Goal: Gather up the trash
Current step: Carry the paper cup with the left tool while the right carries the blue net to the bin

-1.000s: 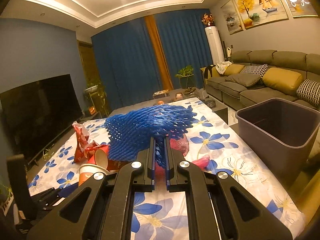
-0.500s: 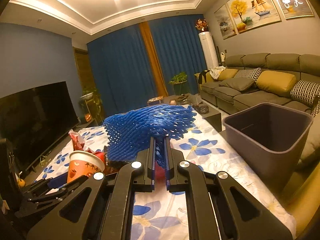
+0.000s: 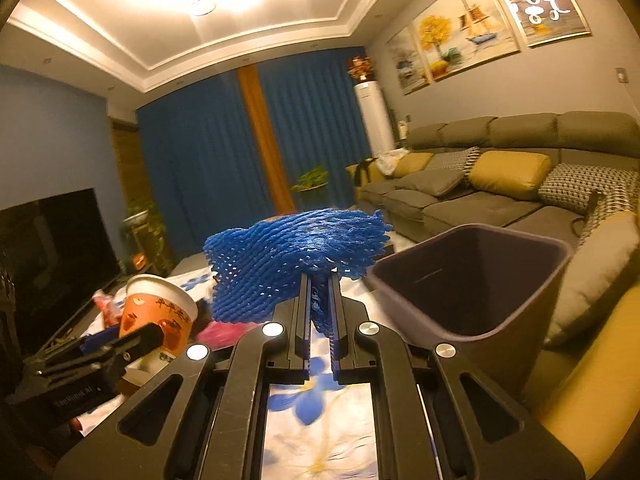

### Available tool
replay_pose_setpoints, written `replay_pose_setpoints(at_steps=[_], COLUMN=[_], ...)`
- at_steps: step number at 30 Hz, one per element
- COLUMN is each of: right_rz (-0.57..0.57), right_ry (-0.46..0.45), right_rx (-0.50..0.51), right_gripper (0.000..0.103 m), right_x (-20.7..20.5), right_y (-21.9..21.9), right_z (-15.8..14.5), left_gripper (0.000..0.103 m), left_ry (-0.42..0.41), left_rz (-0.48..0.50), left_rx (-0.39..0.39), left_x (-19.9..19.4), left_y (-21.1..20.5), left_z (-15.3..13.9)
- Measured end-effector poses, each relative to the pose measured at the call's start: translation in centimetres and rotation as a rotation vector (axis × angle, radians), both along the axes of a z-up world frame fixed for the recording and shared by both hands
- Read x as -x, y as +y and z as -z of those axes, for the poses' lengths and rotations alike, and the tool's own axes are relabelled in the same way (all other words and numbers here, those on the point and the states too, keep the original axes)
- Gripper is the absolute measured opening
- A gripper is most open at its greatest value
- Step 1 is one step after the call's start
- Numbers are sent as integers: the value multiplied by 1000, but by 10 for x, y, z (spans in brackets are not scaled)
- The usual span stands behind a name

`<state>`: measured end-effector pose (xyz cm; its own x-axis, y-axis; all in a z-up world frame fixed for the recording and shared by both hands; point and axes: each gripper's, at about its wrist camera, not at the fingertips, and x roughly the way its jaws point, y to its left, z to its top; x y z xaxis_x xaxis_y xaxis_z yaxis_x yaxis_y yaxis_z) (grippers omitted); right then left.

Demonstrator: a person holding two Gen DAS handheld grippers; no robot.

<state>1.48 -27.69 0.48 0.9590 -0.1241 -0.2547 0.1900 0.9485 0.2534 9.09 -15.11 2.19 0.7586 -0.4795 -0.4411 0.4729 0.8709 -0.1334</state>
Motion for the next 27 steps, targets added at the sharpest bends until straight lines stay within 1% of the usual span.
replay_pose_setpoints(at_steps=[3, 5, 9, 14, 20, 27], right_rz=[69, 107, 198, 266, 301, 328], right_ry=[-6, -11, -5, 6, 28, 47], right_rx=[4, 4, 15, 17, 1, -8], right_gripper=[9, 9, 9, 9, 9, 9], right_x=[3, 4, 6, 5, 0, -10], right_y=[-24, -35, -61, -83, -104, -123], right_z=[-2, -2, -3, 2, 10, 13], left_gripper=[60, 60, 60, 60, 60, 60], left_ry=[-4, -6, -5, 9, 28, 53], left_rz=[44, 65, 120, 182, 210, 237], left_rx=[11, 13, 17, 12, 1, -5], left_x=[-9, -12, -23, -38, -53, -63], left_y=[-29, -44, -87, -133, -162, -182], left_z=[-7, -9, -13, -10, -1, 10])
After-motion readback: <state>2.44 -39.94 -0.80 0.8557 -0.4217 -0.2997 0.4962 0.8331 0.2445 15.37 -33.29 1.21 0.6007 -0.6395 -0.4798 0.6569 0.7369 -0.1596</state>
